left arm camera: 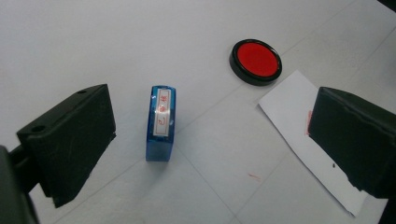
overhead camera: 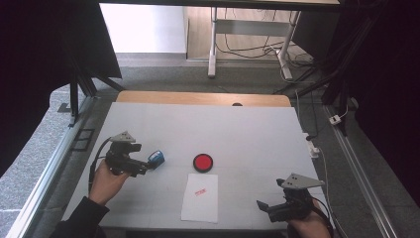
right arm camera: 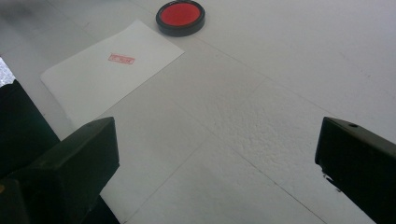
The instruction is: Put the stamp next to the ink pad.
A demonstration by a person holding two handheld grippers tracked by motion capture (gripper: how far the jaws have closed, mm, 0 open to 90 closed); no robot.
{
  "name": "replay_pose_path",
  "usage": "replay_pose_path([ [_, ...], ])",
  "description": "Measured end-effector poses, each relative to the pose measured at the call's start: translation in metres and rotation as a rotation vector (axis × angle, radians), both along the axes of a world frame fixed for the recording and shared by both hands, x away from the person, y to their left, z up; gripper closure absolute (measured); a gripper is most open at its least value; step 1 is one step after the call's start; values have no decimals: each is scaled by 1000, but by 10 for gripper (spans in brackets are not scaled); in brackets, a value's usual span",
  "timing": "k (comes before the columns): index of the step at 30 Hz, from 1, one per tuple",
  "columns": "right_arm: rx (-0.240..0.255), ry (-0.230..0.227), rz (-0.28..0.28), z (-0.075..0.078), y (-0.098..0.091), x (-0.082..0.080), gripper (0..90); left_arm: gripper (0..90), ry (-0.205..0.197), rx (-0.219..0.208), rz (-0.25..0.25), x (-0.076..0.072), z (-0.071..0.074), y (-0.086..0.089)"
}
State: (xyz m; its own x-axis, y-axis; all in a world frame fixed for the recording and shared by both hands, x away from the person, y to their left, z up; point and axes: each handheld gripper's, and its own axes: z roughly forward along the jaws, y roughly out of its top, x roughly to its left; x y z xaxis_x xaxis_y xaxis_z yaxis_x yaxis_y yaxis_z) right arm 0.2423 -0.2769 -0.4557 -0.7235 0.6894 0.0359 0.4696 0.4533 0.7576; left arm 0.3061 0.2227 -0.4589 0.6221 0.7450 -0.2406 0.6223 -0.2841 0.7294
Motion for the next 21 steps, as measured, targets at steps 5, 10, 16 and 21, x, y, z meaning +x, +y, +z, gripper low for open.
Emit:
replay_pose_path([
  [5, -2, 0, 2, 0, 0, 0, 0, 0, -10, -30, -3, -12, 3, 4],
  [10, -1, 1, 2, 0, 0, 0, 0, 0, -15, -52, -4, -24, 5, 10],
  [16, 4, 3, 5, 0, 0, 0, 0, 0, -26, -60, 9, -39, 6, 18],
  [21, 7, 6, 3, 0, 0, 0, 0, 0, -34, -69, 15, -51, 6, 25],
])
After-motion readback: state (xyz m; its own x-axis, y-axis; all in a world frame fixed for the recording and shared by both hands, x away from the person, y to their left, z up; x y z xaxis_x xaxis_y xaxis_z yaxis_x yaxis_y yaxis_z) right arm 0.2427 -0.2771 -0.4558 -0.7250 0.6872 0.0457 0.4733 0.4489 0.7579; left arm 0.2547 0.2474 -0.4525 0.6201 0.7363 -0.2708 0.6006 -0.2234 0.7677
